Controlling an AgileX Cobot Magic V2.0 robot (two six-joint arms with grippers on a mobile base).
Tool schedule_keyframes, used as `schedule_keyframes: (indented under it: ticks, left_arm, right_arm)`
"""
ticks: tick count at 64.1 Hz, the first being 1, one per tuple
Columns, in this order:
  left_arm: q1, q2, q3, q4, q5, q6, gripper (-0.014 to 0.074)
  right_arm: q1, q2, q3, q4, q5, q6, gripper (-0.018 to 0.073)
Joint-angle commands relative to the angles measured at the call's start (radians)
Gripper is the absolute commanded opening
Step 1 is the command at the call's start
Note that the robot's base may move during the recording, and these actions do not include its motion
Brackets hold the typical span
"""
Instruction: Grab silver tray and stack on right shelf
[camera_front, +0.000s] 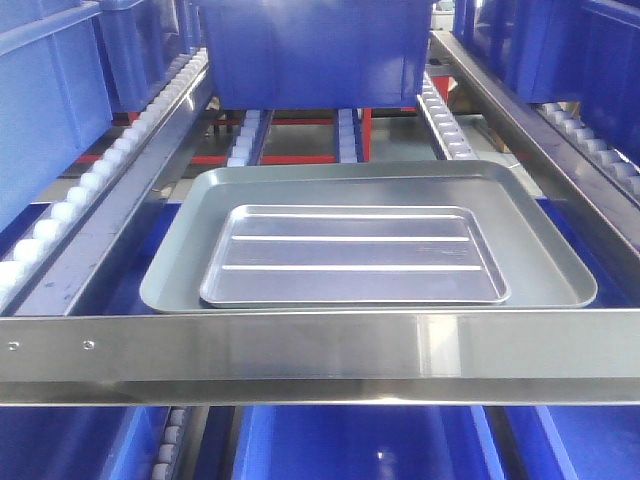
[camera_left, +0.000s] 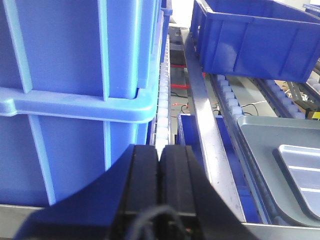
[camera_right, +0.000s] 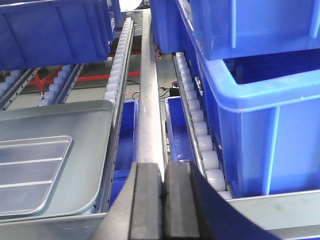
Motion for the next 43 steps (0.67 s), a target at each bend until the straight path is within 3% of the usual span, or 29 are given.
schedule_keyframes:
  ticks: [1, 43]
  left_arm:
    - [0.002, -0.013, 0.016, -0.008, -0.092, 0.001, -0.0101]
    - [0.002, -0.013, 0.016, -0.008, -0.092, 0.001, -0.0101]
  right_arm:
    - [-0.006, -0.022, -0.017, 0.000, -0.094, -0.014, 0.0056]
    - [-0.006, -0.022, -0.019, 0.000, -0.094, -0.014, 0.0056]
